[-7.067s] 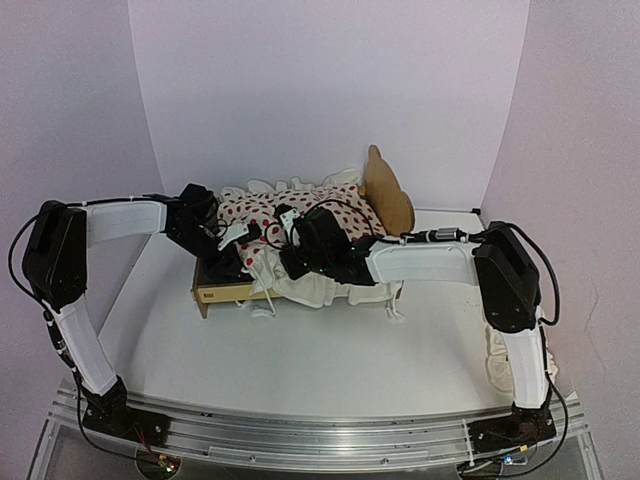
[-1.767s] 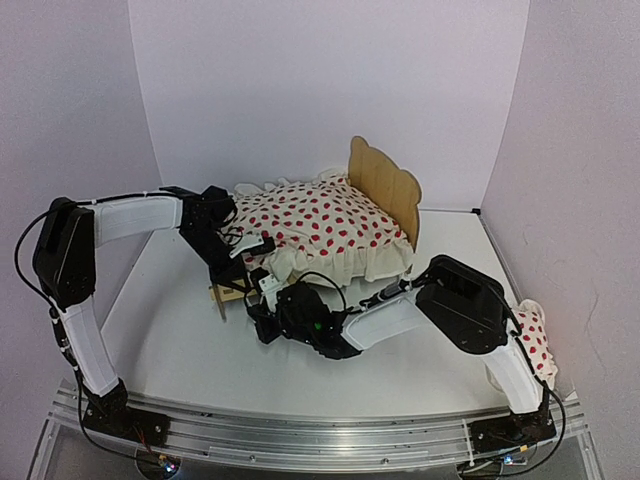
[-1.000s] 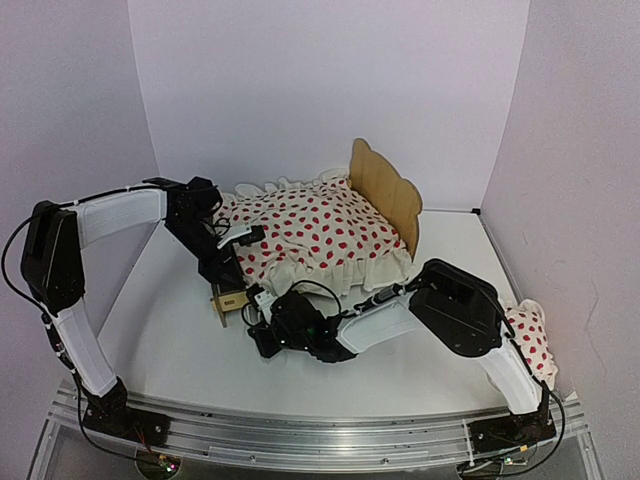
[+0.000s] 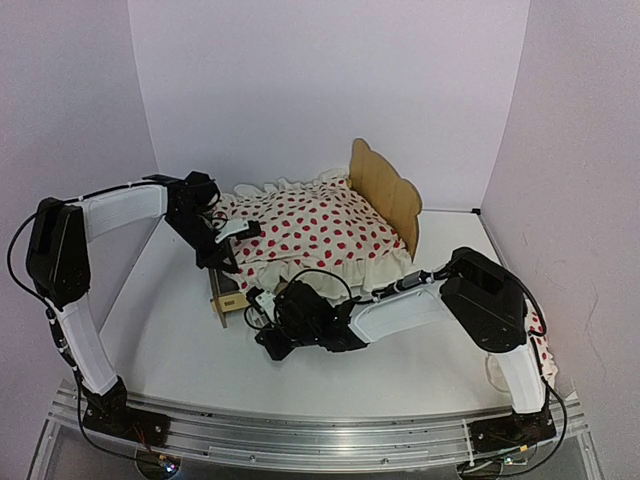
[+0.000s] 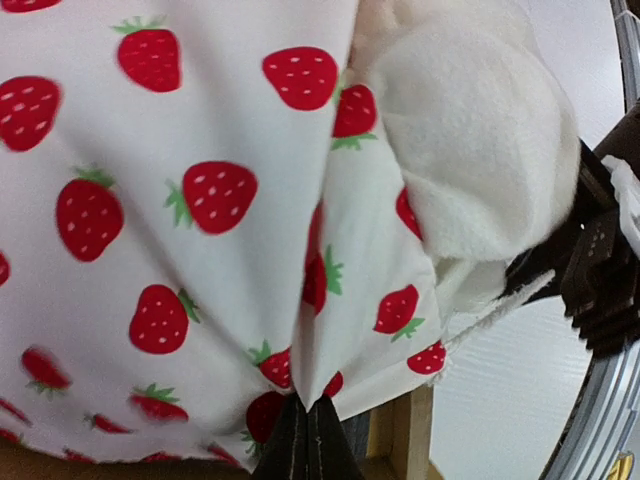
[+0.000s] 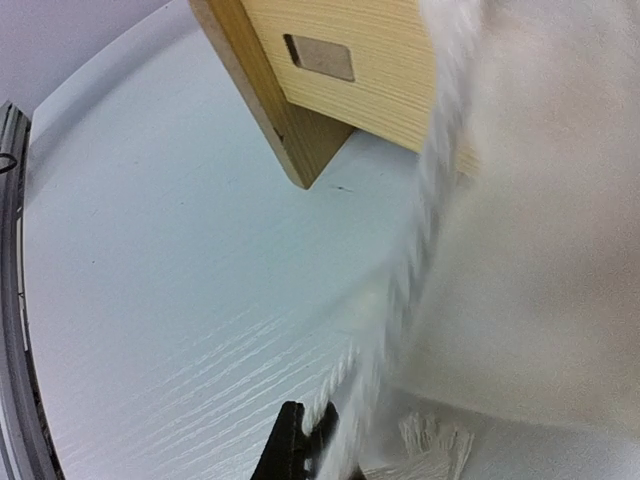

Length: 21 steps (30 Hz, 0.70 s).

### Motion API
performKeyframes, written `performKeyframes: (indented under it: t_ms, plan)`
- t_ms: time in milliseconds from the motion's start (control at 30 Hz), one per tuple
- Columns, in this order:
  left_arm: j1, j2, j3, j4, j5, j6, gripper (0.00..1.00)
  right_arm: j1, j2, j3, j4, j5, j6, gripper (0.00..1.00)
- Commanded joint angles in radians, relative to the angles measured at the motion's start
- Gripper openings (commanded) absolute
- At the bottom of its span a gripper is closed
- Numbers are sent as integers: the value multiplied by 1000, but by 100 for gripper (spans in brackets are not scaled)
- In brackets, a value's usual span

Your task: Set up the pet bed

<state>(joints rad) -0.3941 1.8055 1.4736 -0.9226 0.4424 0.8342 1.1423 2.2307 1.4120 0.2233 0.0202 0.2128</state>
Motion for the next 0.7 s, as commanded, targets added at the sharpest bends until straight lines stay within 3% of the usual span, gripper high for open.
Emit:
performKeyframes:
  t_ms: [0, 167, 300, 433, 500, 567, 600, 667]
  plan:
    - [70, -93, 101, -161, -52, 91, 0, 23, -69, 24, -52, -82, -27, 0]
    - [80, -147, 3, -191, -124, 153, 0, 24, -73, 33, -67, -121, -20, 0]
    - [88, -153, -76, -72, -218, 153, 0, 29, -83, 28, -111, -147, -20, 0]
    - [84, -121, -78, -5, -206, 113, 0, 30, -61, 57, -125, -186, 12, 0]
    - [79, -108, -61, -17, -170, 104, 9, 34, -45, 92, -128, -205, 22, 0]
    - [74, -114, -48, -31, -119, 103, 33, 37, -37, 111, -128, -212, 25, 0]
    - [74, -125, -41, -36, -89, 108, 40, 38, -34, 115, -127, -211, 30, 0]
    - [74, -158, -37, -37, -21, 118, 49, 37, -32, 112, -128, -208, 37, 0]
